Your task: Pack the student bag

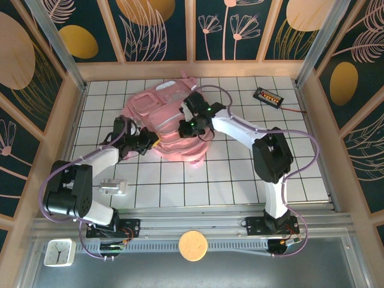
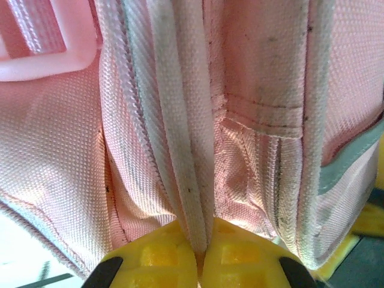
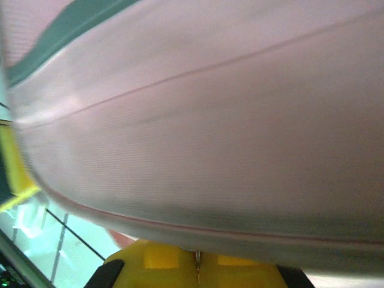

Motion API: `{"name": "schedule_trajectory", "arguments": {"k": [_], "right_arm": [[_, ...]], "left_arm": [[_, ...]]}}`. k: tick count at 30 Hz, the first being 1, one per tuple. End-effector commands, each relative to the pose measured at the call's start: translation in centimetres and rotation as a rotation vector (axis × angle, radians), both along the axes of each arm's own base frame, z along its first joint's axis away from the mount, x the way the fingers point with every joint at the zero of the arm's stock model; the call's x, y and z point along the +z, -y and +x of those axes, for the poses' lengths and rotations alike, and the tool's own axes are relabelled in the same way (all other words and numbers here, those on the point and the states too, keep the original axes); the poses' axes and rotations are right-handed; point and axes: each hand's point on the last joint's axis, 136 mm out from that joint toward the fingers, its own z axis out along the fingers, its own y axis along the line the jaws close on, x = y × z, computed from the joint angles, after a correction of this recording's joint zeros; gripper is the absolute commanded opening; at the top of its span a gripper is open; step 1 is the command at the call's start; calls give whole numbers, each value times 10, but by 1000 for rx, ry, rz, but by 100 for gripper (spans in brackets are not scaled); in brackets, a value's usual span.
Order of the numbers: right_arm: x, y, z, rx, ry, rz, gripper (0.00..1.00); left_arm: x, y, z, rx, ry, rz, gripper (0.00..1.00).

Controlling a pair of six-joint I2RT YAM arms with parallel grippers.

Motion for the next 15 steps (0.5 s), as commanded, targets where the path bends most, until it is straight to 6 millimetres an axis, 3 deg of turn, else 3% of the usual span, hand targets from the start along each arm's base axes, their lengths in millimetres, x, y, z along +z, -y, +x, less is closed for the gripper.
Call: {"name": "schedule_trajectory", "arguments": {"k": [1, 4, 5, 10, 15], "right_arm": [[18, 57, 25, -41, 62, -109, 0], [24, 62, 44, -30, 100, -108, 0], [26, 76, 60, -56, 117, -116, 0], [21, 94, 108, -54, 197, -168, 0], [32, 90, 149, -44, 264, -121, 0]], "left_arm": [[-16, -33, -22, -112, -33, 227, 0], [-21, -50, -29, -148, -56, 316, 0], [-22, -56, -30, -148, -63, 327, 0], [-33, -80, -32, -135, -117, 386, 0], [-40, -96, -28, -146, -152, 436, 0]]}}
